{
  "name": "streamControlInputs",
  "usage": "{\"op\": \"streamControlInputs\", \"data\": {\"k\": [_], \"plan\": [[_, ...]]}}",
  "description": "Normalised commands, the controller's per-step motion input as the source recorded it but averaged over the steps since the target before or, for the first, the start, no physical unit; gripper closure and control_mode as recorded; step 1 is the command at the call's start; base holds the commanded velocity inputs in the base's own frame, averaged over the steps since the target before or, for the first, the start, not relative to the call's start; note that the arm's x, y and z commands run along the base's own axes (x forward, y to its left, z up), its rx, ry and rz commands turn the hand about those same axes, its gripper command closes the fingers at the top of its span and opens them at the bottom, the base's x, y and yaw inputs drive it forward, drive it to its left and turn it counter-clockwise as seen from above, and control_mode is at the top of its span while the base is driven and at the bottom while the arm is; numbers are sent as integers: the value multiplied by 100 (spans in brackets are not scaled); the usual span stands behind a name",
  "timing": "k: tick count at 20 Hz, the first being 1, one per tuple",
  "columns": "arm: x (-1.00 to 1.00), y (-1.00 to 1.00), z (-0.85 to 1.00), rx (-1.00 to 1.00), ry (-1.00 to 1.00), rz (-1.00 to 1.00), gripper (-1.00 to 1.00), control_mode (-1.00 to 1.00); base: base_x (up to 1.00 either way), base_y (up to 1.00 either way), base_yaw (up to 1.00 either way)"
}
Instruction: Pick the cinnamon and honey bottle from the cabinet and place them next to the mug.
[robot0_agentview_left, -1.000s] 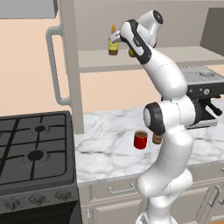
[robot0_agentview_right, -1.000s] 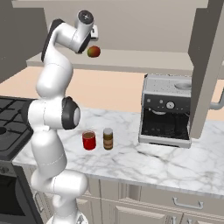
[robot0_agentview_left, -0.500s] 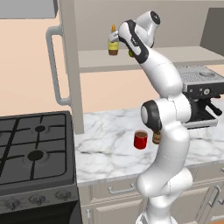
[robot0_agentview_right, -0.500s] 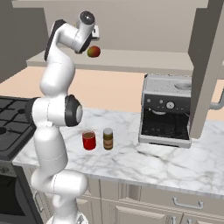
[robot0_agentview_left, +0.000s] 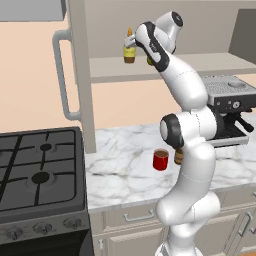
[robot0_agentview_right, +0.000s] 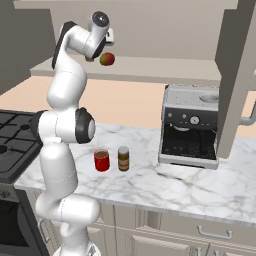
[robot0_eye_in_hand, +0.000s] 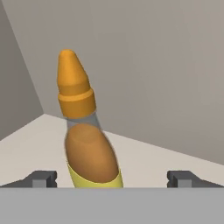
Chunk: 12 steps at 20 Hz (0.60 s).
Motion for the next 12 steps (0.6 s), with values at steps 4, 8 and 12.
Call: {"op": "streamControlInputs", "data": {"k": [4, 8, 12], "plan": [[0, 6, -5, 0, 0, 0, -100, -100, 0, 0, 0], [4, 8, -13, 0, 0, 0, -100, -100, 0, 0, 0], [10, 8, -14, 0, 0, 0, -100, -100, 0, 0, 0]]}}
